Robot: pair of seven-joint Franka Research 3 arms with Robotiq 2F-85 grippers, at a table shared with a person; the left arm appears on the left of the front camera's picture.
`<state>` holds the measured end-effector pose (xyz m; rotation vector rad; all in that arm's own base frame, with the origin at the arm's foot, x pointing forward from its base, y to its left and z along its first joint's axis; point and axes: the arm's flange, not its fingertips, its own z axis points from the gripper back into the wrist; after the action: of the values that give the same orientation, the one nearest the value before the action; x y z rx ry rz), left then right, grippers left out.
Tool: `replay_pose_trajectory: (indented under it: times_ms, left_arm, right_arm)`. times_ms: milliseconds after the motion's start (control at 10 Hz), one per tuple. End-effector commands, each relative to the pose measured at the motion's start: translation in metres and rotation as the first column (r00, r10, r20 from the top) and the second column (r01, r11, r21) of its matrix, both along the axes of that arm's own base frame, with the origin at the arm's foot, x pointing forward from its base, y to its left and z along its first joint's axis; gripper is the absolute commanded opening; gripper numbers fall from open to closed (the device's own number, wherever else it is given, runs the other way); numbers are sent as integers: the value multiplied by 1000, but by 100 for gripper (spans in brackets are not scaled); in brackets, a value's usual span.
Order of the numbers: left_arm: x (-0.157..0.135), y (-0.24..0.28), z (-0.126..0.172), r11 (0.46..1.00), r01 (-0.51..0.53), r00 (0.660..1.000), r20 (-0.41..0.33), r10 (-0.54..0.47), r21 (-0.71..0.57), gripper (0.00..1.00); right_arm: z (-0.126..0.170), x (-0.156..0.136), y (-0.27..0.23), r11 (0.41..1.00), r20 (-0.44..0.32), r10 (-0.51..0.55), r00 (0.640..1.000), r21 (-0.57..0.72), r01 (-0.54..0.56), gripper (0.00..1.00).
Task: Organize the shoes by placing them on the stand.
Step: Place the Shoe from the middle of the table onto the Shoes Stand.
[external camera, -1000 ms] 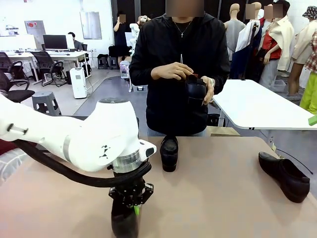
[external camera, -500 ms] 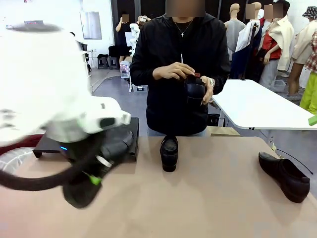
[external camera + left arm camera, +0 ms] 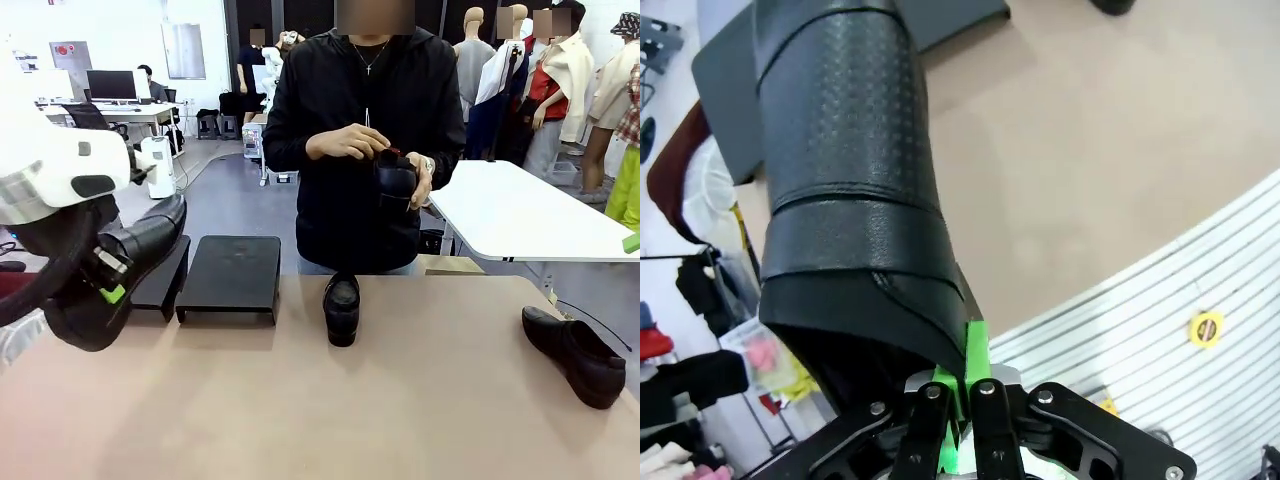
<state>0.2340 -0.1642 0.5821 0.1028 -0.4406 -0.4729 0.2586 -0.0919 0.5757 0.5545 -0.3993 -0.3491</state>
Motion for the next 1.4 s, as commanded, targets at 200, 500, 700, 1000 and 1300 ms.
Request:
replay_pose_trajectory:
  times_ms: [200, 500, 700, 1000, 1300]
  left_arm:
    - [-16, -14, 2, 999, 34, 999, -5, -34, 15, 0]
    - [88, -30, 14, 995, -96, 991, -96, 92, -31, 0]
    - [182, -51, -1, 985, -174, 982, -71, 174, -3, 0]
    - [269, -54, -50, 941, -336, 939, -68, 338, 44, 0]
    - [309, -58, -101, 916, -401, 915, 32, 402, -19, 0]
  right_arm:
    - [1, 0, -1, 1000, 12, 17, 1000, 12, -17, 100]
    - [1, 0, -1, 1000, 12, 17, 1000, 12, -17, 100]
    - [1, 0, -1, 1000, 12, 17, 1000, 12, -17, 100]
    - [1, 0, -1, 1000, 12, 17, 1000, 12, -17, 100]
    - [1, 0, -1, 1000, 12, 17, 1000, 12, -17, 100]
